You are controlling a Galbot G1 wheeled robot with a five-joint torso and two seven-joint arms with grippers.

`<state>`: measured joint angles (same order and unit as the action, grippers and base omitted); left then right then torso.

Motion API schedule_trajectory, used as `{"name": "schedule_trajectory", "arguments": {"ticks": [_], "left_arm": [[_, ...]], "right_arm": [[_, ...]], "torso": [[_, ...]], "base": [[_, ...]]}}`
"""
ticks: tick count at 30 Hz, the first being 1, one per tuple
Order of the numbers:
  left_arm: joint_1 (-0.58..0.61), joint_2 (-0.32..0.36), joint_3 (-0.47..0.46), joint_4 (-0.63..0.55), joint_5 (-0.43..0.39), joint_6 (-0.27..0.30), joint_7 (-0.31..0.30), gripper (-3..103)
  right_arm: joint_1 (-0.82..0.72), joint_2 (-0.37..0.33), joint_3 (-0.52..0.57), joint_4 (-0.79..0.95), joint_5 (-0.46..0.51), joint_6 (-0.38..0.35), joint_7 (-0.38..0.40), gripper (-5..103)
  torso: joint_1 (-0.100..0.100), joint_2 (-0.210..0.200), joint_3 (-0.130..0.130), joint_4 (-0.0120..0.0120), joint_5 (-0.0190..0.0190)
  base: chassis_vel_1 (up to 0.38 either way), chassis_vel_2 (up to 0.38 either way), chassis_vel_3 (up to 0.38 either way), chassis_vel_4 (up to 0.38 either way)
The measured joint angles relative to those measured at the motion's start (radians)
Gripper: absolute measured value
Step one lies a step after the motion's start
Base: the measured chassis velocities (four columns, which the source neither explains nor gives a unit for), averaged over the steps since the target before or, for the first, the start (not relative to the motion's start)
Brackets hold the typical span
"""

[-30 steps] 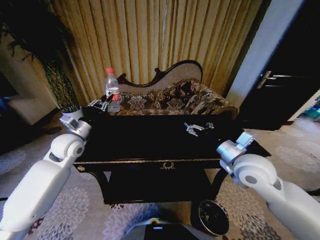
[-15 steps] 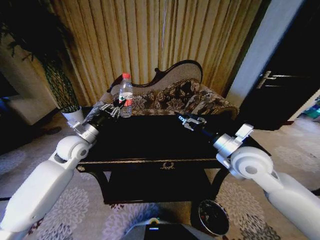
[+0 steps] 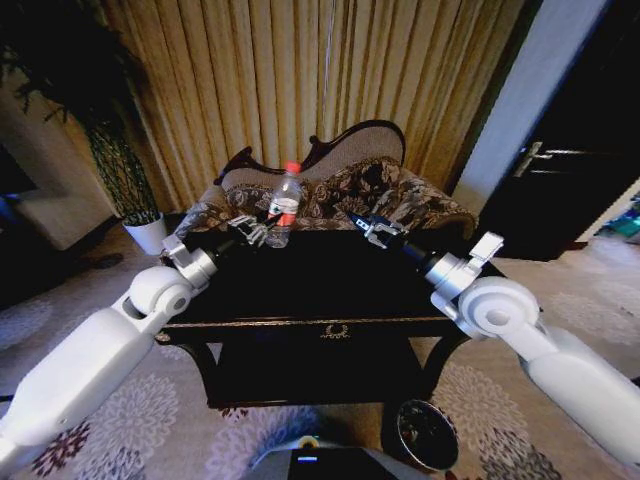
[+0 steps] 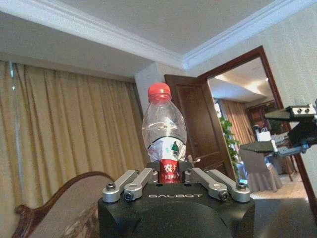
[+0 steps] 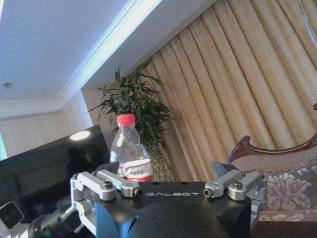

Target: Move to the front of the table and place the trash on the table into the trash bin.

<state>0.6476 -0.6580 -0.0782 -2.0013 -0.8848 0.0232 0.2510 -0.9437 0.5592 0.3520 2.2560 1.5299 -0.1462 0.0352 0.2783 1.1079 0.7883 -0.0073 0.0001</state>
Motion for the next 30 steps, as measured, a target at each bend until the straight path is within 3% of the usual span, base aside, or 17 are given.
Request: {"name": "schedule_trajectory", "arguments": {"ticks": [12, 30], "left_arm": [[-0.102, -0.023, 0.097, -0.061, -0.047, 0.037, -0.093, 19], [-0.072, -0.013, 0.108, -0.131, -0.098, 0.063, -0.133, 19]], "right_arm": [[0.025, -0.004, -0.001, -0.025, -0.025, -0.028, -0.005, 100], [0.03, -0.01, 0.02, -0.029, -0.02, -0.03, -0.016, 100]], "torso": [[0.0, 0.0, 0.0, 0.0001, 0.0], [0.0, 0.0, 0.0, 0.0002, -0.0002]], "base": [[0.0, 0.0, 0.0, 0.0], [0.0, 0.0, 0.0, 0.0]]}}
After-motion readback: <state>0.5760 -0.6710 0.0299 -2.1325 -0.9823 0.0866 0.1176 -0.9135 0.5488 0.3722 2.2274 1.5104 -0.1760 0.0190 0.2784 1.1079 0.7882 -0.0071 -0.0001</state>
